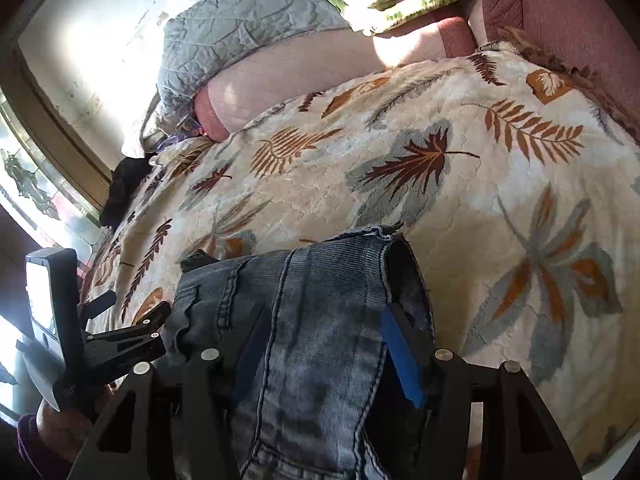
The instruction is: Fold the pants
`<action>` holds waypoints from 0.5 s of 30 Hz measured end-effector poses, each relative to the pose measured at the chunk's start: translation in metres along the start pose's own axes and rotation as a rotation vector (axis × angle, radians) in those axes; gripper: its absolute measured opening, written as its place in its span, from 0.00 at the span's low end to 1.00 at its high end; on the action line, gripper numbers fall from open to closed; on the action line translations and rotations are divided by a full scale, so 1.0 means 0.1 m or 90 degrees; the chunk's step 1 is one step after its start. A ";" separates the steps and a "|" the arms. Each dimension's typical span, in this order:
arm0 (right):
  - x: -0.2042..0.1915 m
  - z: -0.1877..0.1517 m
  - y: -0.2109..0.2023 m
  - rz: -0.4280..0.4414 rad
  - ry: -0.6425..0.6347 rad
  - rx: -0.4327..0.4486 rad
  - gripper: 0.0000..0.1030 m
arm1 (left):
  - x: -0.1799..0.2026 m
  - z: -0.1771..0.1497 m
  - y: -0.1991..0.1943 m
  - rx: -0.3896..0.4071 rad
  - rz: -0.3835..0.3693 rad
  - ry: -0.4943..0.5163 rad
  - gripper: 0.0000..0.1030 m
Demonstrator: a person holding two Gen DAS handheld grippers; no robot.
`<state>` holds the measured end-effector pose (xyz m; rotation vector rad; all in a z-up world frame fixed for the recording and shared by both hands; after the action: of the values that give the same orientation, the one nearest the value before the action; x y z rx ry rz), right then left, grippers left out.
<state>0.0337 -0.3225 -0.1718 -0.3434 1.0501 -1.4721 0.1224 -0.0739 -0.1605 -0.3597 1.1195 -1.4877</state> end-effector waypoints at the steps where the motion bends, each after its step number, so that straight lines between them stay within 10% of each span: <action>1: 0.00 -0.05 -0.09 -0.005 -0.007 0.008 0.60 | -0.02 -0.08 -0.07 0.005 -0.006 -0.001 0.94; 15: -0.11 -0.59 -0.48 -0.053 -0.077 0.007 0.60 | 0.09 -0.93 -0.48 0.018 -0.041 0.032 0.94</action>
<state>-0.0383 -0.2962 -0.1638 -0.4673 0.9407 -1.5109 0.0208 -0.0488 -0.1718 -0.3432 1.1340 -1.5755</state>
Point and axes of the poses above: each gripper's, at about its wrist camera, not at the fingertips, and y roughly the way its jaws point, x to its right, z to its top, the point moved 1 cm from there along y, roughly the way its jaws point, and after that the axes turned 2 degrees about -x, right-handed, at the moved point
